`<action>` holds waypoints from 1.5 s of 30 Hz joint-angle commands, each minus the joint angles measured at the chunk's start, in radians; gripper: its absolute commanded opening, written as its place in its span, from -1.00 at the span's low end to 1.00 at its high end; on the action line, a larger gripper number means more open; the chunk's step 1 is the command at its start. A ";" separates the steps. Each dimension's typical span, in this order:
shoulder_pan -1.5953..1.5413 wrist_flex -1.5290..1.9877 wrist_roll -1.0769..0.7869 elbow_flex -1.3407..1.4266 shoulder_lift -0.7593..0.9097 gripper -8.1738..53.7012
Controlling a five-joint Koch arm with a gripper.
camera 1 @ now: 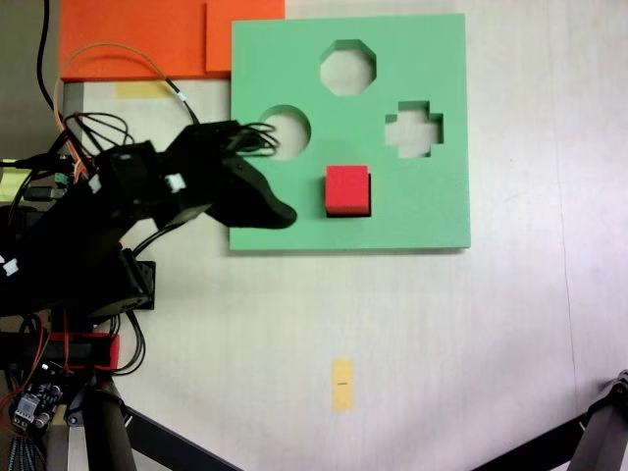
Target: Put the square block into the corresponding hole
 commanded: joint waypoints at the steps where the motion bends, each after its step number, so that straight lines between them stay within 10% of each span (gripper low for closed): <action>1: 0.057 -0.101 -0.089 0.064 0.103 0.91; 5: 0.302 -0.657 -0.314 0.545 0.422 0.48; 16: 0.514 -1.888 -0.940 1.652 0.442 0.34; 22: 0.511 -1.888 -1.146 1.983 0.443 0.35; 45: 0.476 -1.635 -1.209 2.000 0.434 0.36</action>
